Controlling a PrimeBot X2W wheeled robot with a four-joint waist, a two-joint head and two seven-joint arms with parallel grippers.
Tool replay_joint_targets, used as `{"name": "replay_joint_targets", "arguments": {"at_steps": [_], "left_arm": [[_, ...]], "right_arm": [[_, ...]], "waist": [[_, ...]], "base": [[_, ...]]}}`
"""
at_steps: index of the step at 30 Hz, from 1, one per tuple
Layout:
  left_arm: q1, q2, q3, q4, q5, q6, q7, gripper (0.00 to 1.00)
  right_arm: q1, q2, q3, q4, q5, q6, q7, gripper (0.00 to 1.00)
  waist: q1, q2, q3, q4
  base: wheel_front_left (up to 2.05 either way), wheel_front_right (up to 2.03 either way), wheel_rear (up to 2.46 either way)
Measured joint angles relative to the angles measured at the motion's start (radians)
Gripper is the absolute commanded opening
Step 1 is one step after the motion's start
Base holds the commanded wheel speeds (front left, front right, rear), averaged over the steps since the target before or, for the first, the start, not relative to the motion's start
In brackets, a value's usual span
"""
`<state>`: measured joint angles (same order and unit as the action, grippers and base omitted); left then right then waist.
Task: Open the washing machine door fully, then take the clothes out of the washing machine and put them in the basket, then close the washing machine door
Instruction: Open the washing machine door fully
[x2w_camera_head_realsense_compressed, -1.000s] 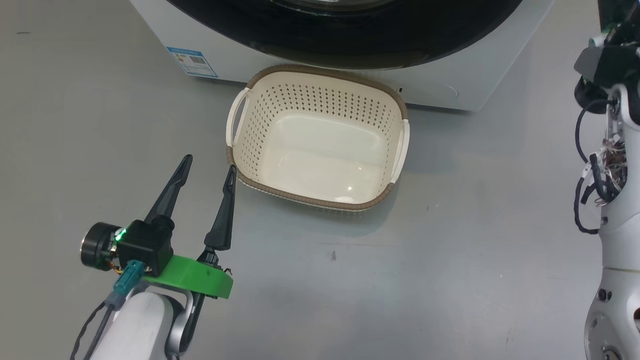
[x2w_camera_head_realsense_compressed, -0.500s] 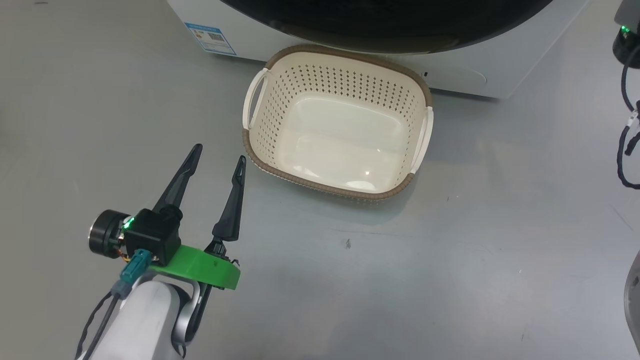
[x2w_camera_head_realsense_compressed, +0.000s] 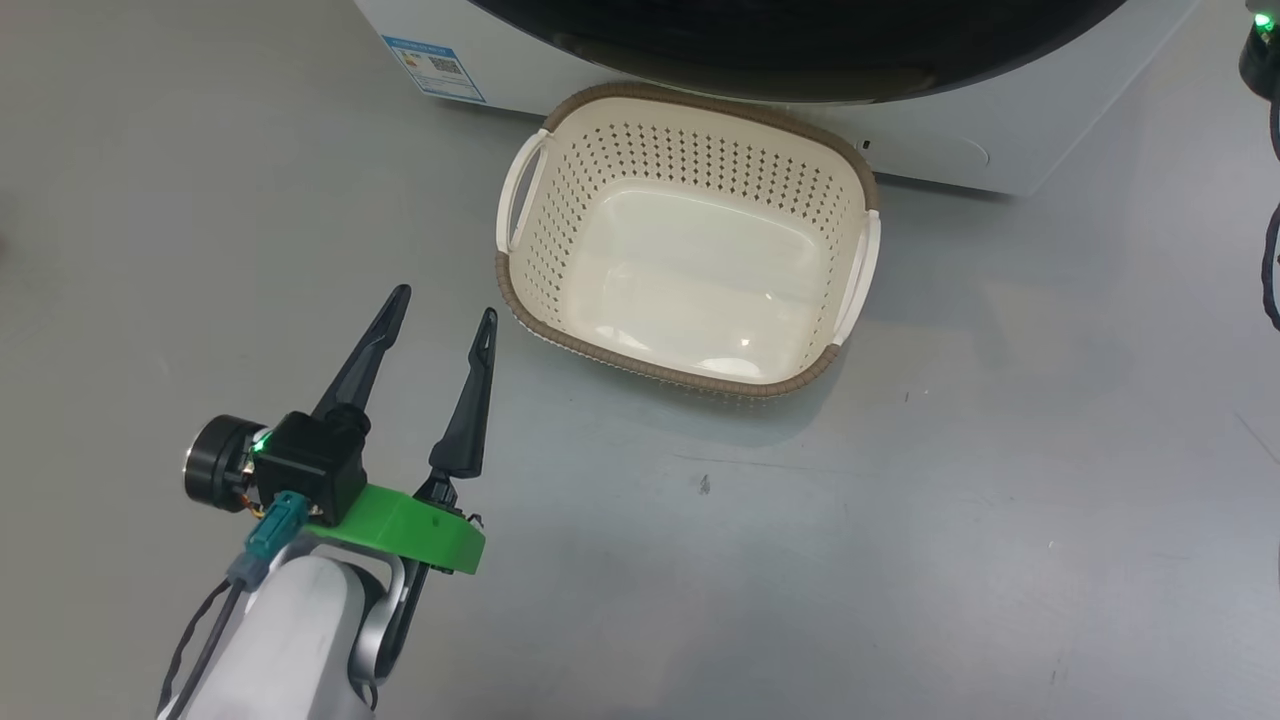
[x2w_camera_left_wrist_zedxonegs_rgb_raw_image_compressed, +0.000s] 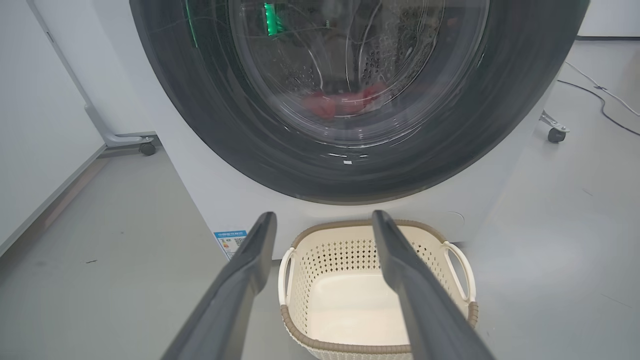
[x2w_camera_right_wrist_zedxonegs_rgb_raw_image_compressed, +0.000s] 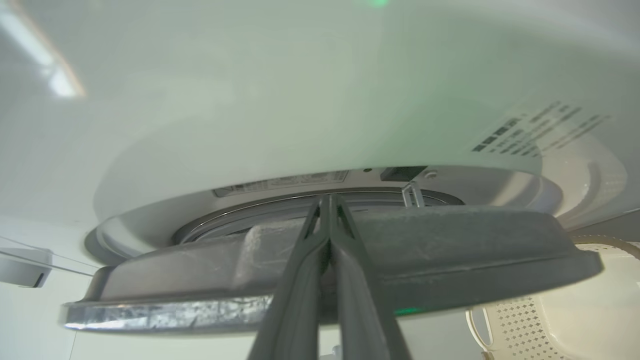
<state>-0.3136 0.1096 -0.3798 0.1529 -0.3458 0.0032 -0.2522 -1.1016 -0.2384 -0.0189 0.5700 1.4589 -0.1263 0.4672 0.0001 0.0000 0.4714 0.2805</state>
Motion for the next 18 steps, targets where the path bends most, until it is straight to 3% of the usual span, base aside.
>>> {"name": "replay_joint_targets", "arguments": {"at_steps": [18], "left_arm": [[-0.006,-0.017,0.016,0.016,0.012,-0.009,0.000,1.00]], "right_arm": [[-0.037,-0.022,-0.005,0.103,0.040,0.000,0.105,0.00]], "waist": [[0.0000,0.0000,-0.011,0.006]], "base": [[0.00,0.00,0.00]]}}
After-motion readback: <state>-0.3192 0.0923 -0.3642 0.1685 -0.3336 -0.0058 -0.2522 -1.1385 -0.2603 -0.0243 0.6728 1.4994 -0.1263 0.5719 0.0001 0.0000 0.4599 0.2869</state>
